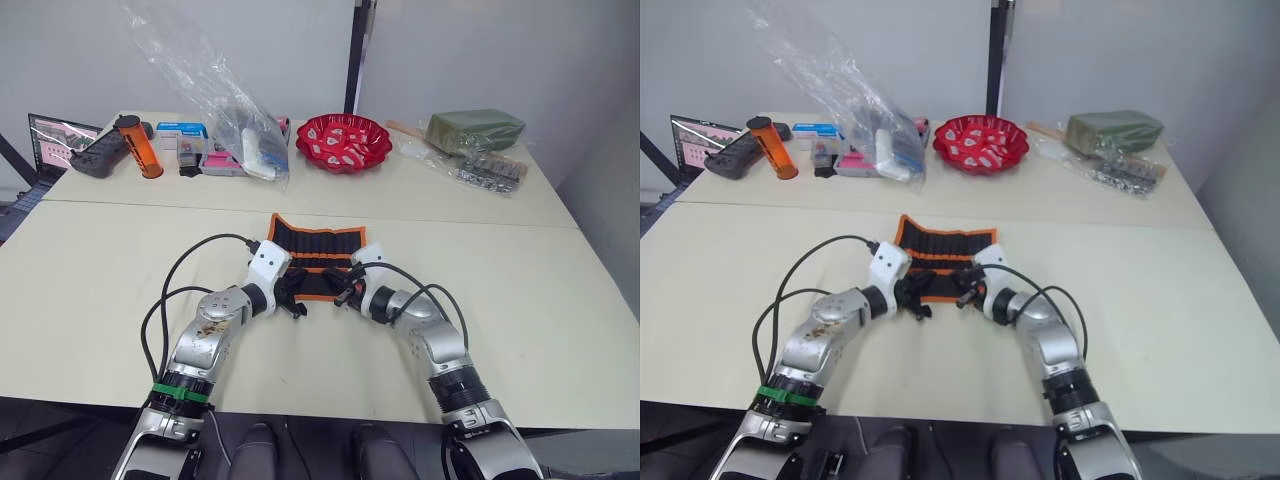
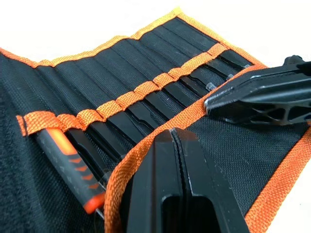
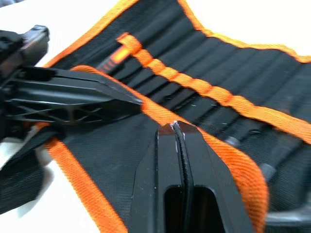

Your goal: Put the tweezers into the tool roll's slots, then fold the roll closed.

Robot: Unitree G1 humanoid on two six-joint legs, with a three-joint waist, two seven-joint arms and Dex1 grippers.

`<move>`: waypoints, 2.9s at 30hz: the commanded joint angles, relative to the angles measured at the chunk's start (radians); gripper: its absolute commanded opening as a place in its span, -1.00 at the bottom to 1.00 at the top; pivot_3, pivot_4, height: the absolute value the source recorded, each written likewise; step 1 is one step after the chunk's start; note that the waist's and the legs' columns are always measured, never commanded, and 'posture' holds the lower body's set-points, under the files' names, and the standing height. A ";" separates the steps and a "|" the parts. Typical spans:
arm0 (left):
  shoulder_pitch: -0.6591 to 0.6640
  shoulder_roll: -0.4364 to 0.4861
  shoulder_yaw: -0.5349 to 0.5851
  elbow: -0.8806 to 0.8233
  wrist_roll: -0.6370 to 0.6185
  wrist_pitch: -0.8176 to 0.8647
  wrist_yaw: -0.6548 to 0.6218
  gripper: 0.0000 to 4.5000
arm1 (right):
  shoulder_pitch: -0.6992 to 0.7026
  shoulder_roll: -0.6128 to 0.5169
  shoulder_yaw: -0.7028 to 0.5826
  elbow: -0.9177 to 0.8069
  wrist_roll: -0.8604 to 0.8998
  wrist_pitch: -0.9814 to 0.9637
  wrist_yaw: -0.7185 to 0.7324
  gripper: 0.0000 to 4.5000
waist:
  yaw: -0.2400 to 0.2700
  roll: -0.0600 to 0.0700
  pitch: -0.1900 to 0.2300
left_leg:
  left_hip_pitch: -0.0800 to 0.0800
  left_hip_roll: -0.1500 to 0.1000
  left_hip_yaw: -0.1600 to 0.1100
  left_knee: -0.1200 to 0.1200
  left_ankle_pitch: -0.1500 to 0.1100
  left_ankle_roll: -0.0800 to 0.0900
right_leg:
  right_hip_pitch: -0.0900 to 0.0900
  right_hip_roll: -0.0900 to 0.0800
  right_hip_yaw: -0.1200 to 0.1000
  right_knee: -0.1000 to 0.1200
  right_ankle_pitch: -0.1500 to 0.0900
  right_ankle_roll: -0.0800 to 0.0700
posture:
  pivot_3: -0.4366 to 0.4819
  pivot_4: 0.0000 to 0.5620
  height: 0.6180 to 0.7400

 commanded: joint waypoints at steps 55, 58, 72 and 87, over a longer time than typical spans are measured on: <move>0.197 0.218 0.410 -0.434 -0.604 0.280 -0.029 0.40 | 0.098 -0.177 -0.168 -0.396 0.287 0.149 0.203 -1.00 | -0.014 0.001 -0.004 | -0.006 0.000 0.000 -0.004 0.000 0.000 | -0.005 0.000 0.000 -0.007 0.000 0.000 | -0.05 -0.47 0.82; 0.167 0.296 0.393 -0.442 -0.608 0.289 -0.108 0.51 | 0.127 -0.260 -0.200 -0.435 0.332 0.236 0.230 -0.76 | -0.008 0.001 -0.004 | -0.009 0.000 0.000 -0.004 0.000 0.000 | -0.008 0.000 0.000 -0.008 0.000 -0.001 | -0.05 -0.47 0.82; 0.255 0.514 0.350 -0.523 -0.573 0.276 -0.316 1.00 | 0.102 -0.347 -0.244 -0.324 0.403 0.422 0.202 0.99 | -0.027 0.001 -0.004 | -0.014 0.001 0.004 -0.009 0.000 0.000 | -0.017 -0.001 0.004 -0.009 0.000 -0.002 | -0.05 -0.47 0.82; 0.435 0.514 0.446 -0.610 -0.526 0.219 -0.272 1.00 | -0.261 -0.267 -0.146 0.158 0.321 0.550 0.234 0.99 | -0.022 0.001 -0.002 | -0.016 0.001 0.004 -0.009 0.001 0.001 | -0.018 -0.001 0.003 -0.008 0.002 -0.004 | -0.05 -0.47 0.82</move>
